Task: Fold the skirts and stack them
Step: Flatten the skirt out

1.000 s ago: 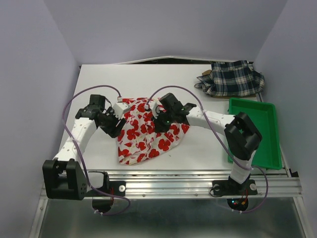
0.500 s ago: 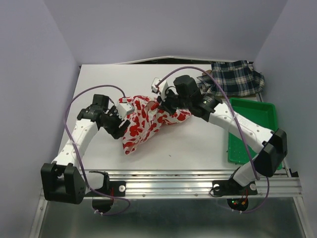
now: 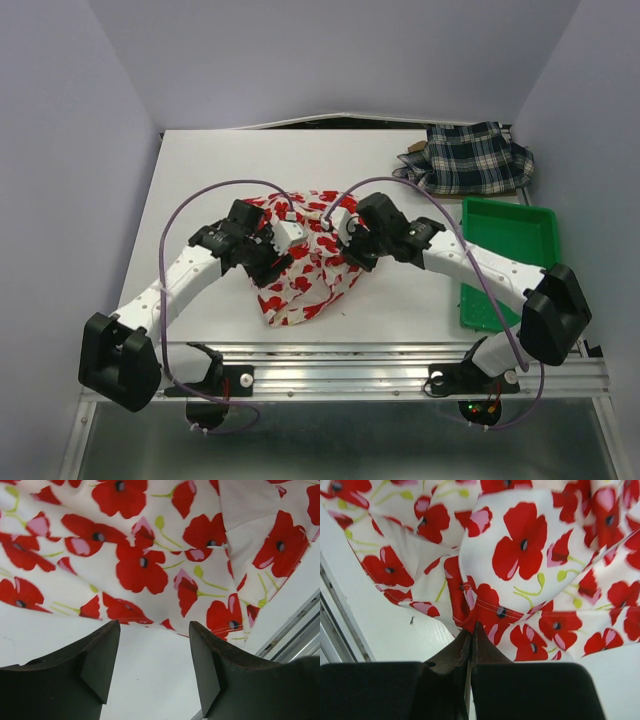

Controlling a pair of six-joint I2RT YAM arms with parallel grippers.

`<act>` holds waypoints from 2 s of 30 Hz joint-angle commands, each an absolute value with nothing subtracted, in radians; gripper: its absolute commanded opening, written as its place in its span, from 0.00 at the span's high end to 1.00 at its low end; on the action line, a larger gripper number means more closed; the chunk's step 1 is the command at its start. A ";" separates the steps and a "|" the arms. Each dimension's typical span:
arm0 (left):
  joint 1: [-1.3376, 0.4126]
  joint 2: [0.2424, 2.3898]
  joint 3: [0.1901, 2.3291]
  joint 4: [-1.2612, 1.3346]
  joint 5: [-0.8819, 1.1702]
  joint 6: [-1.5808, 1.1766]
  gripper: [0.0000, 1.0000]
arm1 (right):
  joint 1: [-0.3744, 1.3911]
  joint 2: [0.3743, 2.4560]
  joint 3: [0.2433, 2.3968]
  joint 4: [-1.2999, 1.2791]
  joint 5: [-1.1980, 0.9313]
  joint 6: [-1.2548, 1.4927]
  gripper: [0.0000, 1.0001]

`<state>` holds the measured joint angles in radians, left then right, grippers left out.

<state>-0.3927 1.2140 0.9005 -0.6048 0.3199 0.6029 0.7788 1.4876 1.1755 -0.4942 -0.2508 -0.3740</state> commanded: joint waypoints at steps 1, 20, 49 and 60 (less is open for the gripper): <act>-0.515 1.183 0.873 -0.604 0.269 0.600 0.33 | 0.753 1.424 1.080 -0.451 -0.248 -0.308 0.99; -0.968 1.334 0.810 -0.462 -0.075 0.491 0.41 | 0.601 1.324 0.830 -0.359 -0.344 -0.141 1.00; -0.608 1.186 0.910 -0.505 -0.249 0.463 1.00 | 0.552 1.281 0.868 -0.408 -0.328 -0.196 0.99; -0.241 1.187 0.960 -0.517 -0.134 0.473 1.00 | 0.514 1.246 0.907 -0.413 -0.299 -0.261 0.99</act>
